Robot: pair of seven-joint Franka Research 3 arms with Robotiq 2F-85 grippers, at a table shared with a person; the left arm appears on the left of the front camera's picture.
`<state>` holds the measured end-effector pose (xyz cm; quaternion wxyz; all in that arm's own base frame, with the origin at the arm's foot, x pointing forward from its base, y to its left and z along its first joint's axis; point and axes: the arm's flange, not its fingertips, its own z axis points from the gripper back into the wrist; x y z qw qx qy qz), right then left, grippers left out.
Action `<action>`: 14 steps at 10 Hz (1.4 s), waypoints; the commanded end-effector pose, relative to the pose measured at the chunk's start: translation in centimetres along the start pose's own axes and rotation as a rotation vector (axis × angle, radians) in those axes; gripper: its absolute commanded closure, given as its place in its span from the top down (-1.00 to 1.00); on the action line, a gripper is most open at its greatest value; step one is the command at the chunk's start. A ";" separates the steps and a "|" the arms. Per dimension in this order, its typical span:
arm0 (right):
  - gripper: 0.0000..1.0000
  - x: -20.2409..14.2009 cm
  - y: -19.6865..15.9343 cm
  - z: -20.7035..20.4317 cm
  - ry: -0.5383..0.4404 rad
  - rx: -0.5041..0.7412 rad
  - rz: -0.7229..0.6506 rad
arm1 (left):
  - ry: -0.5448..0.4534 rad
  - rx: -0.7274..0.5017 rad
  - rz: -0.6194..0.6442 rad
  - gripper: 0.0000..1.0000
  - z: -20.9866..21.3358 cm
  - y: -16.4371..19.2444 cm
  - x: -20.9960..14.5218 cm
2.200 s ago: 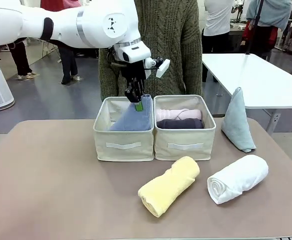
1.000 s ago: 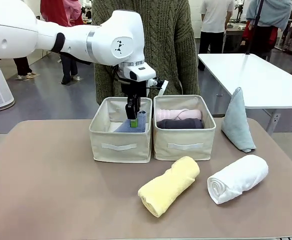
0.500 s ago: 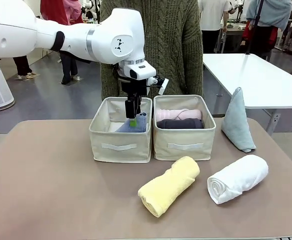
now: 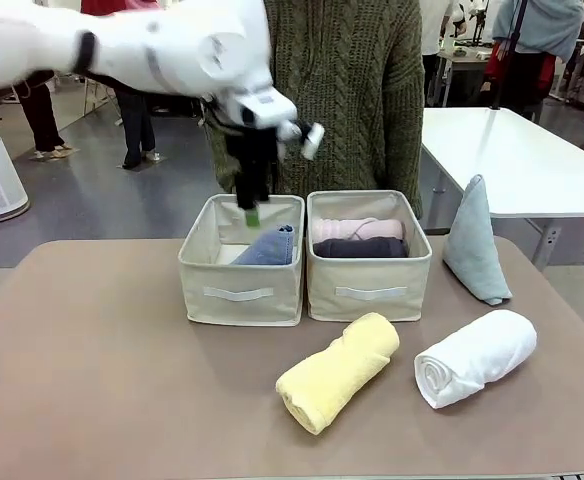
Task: Sort the towels based on their folding style.
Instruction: Pick up one triangle-folded towel and place it in the left Fabric basket, then pick up another triangle-folded towel from the table and place it in the left Fabric basket.
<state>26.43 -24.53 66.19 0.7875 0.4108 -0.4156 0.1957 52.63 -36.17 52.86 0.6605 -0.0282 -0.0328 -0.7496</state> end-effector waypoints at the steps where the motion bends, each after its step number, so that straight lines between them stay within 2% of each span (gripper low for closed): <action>1: 1.00 0.1 -0.1 0.1 -0.018 0.015 0.017 | -0.066 0.050 0.045 1.00 6.7 -7.5 -11.6; 3: 1.00 0.1 -0.1 0.1 -0.018 0.015 0.017 | -0.190 0.082 0.206 1.00 7.8 -12.1 -21.1; 5: 1.00 0.1 -0.1 0.1 -0.018 0.015 0.017 | -0.295 0.122 0.352 1.00 7.5 -15.2 -28.2; 6: 1.00 0.1 -0.1 0.1 -0.018 0.015 0.017 | -0.323 0.124 0.386 1.00 7.3 -15.3 -30.3; 7: 1.00 0.1 -0.1 0.1 -0.018 0.015 0.017 | -0.349 0.122 0.415 1.00 6.6 -15.3 -31.3; 8: 1.00 0.1 -0.1 0.1 -0.018 0.015 0.017 | -0.341 0.090 0.497 1.00 6.7 -14.8 -32.0; 9: 1.00 0.1 -0.1 0.1 -0.018 0.015 0.017 | -0.308 0.092 0.418 1.00 7.6 -16.3 -32.8; 14: 1.00 0.1 -0.1 0.1 -0.018 0.015 0.017 | -0.308 0.092 0.418 1.00 7.6 -16.3 -32.8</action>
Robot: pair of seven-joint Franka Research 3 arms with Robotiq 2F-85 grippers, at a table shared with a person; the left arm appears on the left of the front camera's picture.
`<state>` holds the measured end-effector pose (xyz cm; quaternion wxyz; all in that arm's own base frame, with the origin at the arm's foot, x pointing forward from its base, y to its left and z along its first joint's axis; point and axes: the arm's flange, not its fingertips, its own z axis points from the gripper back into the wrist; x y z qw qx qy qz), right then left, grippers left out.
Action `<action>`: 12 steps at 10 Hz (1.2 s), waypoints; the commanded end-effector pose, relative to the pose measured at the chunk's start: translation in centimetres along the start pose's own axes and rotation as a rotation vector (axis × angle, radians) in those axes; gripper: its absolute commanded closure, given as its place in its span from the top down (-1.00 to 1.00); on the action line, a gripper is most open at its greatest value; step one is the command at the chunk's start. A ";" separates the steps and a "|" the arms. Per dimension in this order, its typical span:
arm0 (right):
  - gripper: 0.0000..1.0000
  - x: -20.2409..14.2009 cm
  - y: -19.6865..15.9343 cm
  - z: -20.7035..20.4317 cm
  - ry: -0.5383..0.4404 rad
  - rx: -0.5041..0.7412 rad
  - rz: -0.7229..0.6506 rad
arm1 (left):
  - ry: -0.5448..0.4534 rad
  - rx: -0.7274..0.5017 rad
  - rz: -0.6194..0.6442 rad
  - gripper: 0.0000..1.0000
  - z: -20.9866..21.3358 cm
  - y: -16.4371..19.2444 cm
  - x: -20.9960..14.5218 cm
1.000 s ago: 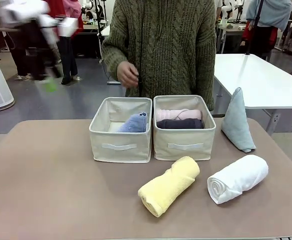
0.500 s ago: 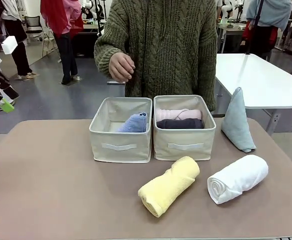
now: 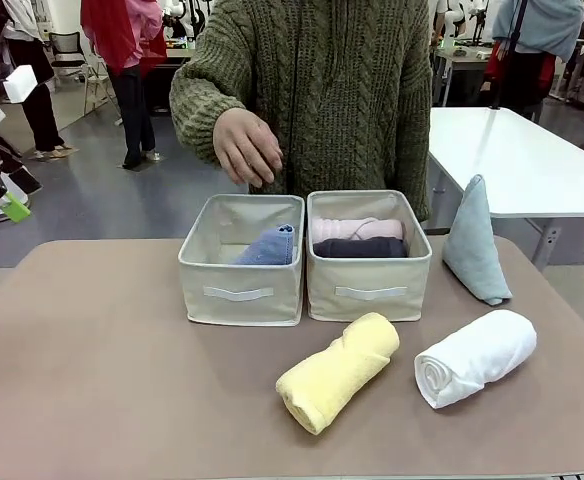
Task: Sort the towels based on their folding style.
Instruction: Pick up another triangle-folded towel from the table and place it in the left Fabric basket.
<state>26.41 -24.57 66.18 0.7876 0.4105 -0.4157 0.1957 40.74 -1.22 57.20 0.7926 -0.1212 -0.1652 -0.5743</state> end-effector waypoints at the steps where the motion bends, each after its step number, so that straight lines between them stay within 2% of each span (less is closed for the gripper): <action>1: 1.00 0.1 -0.1 0.0 -0.018 0.016 0.017 | 0.011 -0.004 -0.015 1.00 0.3 -0.1 -0.1; 2: 1.00 0.1 -0.1 0.0 -0.018 0.016 0.017 | 0.000 0.000 0.000 1.00 0.0 0.0 0.0; 4: 1.00 0.1 -0.1 0.0 -0.018 0.016 0.017 | -0.246 -0.101 -0.118 1.00 3.6 3.7 -5.2; 6: 1.00 0.1 -0.1 0.0 -0.018 0.016 0.017 | -0.487 -0.170 -0.227 1.00 7.6 5.1 -11.0; 7: 1.00 0.1 -0.1 0.0 -0.018 0.016 0.017 | -0.576 -0.161 -0.240 1.00 9.2 5.3 -13.9; 9: 1.00 0.1 -0.1 0.0 -0.018 0.016 0.017 | -0.661 -0.108 -0.202 1.00 11.3 6.0 -17.3; 12: 1.00 0.1 -0.1 0.0 -0.018 0.016 0.017 | -0.717 -0.059 -0.069 1.00 11.8 6.4 -21.5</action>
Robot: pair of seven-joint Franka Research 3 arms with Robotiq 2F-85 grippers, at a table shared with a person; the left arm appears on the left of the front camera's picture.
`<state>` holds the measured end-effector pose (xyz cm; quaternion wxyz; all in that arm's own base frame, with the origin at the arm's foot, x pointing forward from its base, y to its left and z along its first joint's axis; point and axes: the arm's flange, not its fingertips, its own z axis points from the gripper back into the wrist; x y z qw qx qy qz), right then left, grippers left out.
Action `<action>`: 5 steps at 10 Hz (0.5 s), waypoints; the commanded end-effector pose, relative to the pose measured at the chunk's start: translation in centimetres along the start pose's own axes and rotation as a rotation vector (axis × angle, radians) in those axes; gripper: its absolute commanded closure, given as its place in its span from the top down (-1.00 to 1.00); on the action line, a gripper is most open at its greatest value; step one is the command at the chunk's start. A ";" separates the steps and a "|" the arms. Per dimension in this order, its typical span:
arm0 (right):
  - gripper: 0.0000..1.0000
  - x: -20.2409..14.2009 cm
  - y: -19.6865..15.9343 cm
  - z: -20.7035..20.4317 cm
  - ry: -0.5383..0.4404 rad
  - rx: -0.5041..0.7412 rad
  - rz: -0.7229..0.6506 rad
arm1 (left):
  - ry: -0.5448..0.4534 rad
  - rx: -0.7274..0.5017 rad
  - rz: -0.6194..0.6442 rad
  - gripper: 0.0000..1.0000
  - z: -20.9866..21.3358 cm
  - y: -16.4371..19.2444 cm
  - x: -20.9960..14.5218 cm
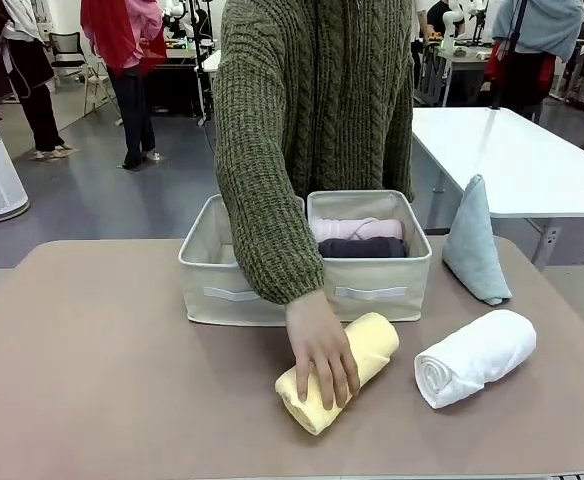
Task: Sort the towels based on their folding style.
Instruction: Pick up another triangle-folded towel from the table and place it in the left Fabric basket.
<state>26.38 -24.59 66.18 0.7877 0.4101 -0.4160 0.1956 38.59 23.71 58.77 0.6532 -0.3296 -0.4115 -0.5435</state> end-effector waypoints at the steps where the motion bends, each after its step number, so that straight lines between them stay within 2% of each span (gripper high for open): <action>1: 1.00 0.1 -0.1 0.0 -0.018 0.017 0.017 | -0.045 0.045 0.044 1.00 1.0 0.2 -0.7; 4: 1.00 0.1 -0.1 0.0 -0.018 0.017 0.017 | -0.096 0.106 0.097 1.00 2.3 0.3 -2.0; 5: 1.00 0.1 -0.1 0.0 -0.018 0.017 0.017 | -0.046 0.063 0.058 1.00 1.9 0.1 -2.4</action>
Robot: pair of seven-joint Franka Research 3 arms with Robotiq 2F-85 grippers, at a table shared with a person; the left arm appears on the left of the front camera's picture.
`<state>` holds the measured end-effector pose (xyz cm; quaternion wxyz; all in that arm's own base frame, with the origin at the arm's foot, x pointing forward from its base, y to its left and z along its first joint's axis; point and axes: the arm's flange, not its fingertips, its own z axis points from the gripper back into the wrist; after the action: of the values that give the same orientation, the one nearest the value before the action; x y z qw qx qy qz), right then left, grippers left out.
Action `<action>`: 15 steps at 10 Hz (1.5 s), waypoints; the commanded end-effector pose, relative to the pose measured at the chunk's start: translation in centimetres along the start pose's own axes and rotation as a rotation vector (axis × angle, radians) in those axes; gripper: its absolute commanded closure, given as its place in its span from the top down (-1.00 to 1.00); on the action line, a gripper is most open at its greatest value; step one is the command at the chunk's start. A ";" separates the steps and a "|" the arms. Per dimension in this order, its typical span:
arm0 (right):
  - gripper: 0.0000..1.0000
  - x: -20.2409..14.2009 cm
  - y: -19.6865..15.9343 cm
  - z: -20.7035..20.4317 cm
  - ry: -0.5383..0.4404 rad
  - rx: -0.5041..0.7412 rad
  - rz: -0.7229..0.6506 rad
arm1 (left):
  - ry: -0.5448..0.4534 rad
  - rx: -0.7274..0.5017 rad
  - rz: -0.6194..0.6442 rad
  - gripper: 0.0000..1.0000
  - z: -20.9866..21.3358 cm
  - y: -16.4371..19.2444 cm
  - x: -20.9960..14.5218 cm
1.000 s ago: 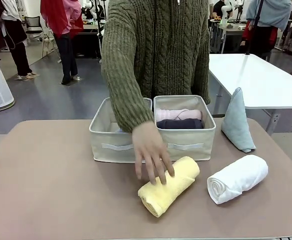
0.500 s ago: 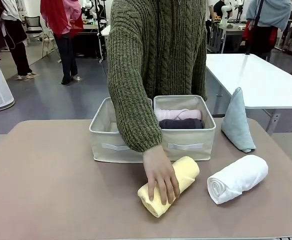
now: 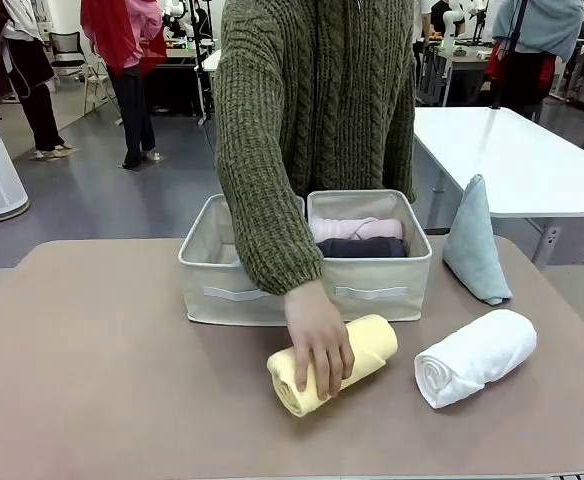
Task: Sort the towels based on their folding style.
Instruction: Pick up another triangle-folded towel from the table and place it in the left Fabric basket.
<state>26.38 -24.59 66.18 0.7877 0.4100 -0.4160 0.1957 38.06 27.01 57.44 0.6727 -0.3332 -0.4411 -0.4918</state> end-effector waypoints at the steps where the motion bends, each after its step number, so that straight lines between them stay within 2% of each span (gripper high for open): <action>1: 1.00 0.1 -0.1 0.0 -0.018 0.017 0.016 | 0.015 -0.020 -0.014 1.00 -0.5 0.0 0.2; 5: 1.00 0.0 0.0 0.0 0.000 0.000 0.000 | 0.015 -0.020 -0.014 1.00 -0.5 0.0 0.2; 6: 1.00 0.8 0.3 -1.8 0.048 -0.117 -0.004 | 0.015 -0.020 -0.014 1.00 -0.5 0.0 0.2; 7: 1.00 2.1 0.5 -4.3 0.113 -0.219 -0.039 | 0.015 -0.020 -0.014 1.00 -0.5 0.0 0.2; 8: 1.00 4.2 0.4 -7.9 0.195 -0.375 -0.028 | 0.015 -0.020 -0.014 1.00 -0.5 0.0 0.2; 10: 1.00 6.0 0.3 -16.1 0.335 -0.458 -0.026 | 0.015 -0.020 -0.014 1.00 -0.5 0.0 0.2; 11: 1.00 5.1 0.1 -20.2 0.388 -0.460 0.002 | 0.015 -0.020 -0.014 1.00 -0.5 0.0 0.2; 12: 1.00 4.4 -0.7 -23.9 0.416 -0.514 0.035 | 0.015 -0.020 -0.014 1.00 -0.5 0.0 0.2; 13: 1.00 4.0 -1.8 -25.6 0.406 -0.602 0.049 | 0.015 -0.020 -0.014 1.00 -0.5 0.0 0.2; 15: 1.00 4.1 -3.0 -25.8 0.379 -0.625 0.020 | 0.015 -0.020 -0.014 1.00 -0.5 0.0 0.2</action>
<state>43.73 -4.01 59.19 0.9341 0.1005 -0.3004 0.1648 38.48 26.39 57.45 0.6717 -0.3346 -0.4354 -0.4973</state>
